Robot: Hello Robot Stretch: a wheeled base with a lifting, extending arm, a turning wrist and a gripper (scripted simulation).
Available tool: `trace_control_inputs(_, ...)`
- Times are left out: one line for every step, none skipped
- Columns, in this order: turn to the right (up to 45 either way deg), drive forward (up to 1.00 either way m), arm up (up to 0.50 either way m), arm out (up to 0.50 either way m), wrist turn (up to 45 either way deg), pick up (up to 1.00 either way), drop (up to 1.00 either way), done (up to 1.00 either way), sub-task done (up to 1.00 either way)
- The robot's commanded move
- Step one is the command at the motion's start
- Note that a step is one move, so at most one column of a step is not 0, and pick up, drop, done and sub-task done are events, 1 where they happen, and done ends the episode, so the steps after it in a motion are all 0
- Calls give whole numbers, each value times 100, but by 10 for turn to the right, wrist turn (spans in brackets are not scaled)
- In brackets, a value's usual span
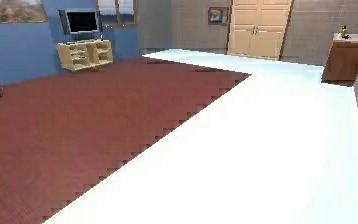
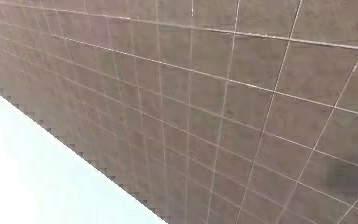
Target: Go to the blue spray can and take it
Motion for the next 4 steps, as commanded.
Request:
trace_control_inputs(330, 0, 0, 0, 0, 0, 0, 0, 0)
trace_control_inputs(30, 0, 0, 0, 0, 0, 0, 0, 0)
trace_control_inputs(0, 100, 0, 0, 0, 0, 0, 0, 0)
trace_control_inputs(0, 100, 0, 0, 0, 0, 0, 0, 0)
